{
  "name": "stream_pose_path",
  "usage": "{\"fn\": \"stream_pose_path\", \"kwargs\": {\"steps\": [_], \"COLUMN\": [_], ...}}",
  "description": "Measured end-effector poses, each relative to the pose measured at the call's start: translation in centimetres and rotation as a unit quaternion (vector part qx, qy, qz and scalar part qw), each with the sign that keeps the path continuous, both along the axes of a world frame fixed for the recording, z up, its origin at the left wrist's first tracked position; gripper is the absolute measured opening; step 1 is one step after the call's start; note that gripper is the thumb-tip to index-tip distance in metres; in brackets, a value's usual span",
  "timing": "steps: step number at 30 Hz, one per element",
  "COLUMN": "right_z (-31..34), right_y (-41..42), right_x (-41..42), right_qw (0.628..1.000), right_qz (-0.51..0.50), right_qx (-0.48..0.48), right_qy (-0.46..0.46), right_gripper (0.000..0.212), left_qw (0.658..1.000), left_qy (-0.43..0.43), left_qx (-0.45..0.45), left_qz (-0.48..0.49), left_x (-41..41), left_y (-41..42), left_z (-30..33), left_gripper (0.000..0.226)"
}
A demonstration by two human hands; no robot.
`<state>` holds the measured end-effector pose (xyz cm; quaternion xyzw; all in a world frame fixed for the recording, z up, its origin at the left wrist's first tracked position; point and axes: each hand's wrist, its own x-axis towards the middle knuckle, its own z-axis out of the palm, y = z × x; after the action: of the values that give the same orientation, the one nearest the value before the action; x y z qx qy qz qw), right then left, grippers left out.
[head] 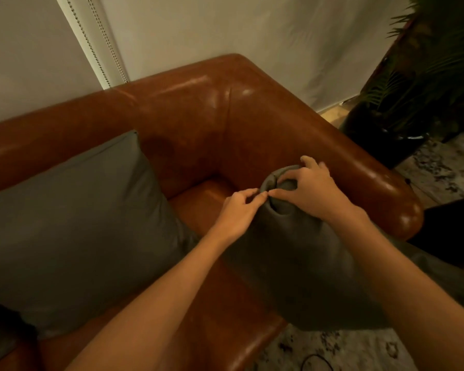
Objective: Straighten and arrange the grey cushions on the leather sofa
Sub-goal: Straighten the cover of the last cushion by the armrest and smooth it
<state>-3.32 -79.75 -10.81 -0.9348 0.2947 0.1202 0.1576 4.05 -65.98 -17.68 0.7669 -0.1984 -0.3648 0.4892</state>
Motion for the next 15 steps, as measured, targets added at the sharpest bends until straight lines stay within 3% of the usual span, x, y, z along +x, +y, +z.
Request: {"fn": "stream_pose_path", "kwargs": {"steps": [2,4,6,9,13,15], "right_z": [0.2,0.3,0.4,0.3,-0.1,-0.1], "right_y": [0.3,0.4,0.4,0.4,0.2,0.1], "right_x": [-0.4,-1.2,-1.9,-3.0,-4.6,-5.2], "right_qw": [0.990,0.983,0.983,0.945,0.835,0.797], "right_qz": [0.066,0.092,0.031,-0.100,-0.221,-0.232], "right_qx": [-0.125,-0.157,-0.070,0.066,0.288,0.342], "right_qy": [0.013,-0.038,-0.167,-0.304,-0.413,-0.441], "right_gripper": [0.032,0.027,0.025,0.021,0.016,0.018], "left_qw": [0.998,0.997,0.997,0.997,0.999,0.998], "left_qy": [-0.055,-0.079,-0.082,-0.068,-0.036,-0.032], "left_qx": [0.002,0.007,0.002,-0.010,-0.018,-0.051], "left_qz": [-0.012,-0.011,0.008,0.033,0.017,-0.004], "left_x": [-0.3,-0.6,-1.1,-1.9,-1.7,-1.2], "left_y": [0.0,-0.2,-0.3,-0.4,-1.0,-1.1], "left_z": [0.6,0.9,0.8,1.1,1.9,2.3], "left_gripper": [0.043,0.036,0.035,0.043,0.039,0.043]}}
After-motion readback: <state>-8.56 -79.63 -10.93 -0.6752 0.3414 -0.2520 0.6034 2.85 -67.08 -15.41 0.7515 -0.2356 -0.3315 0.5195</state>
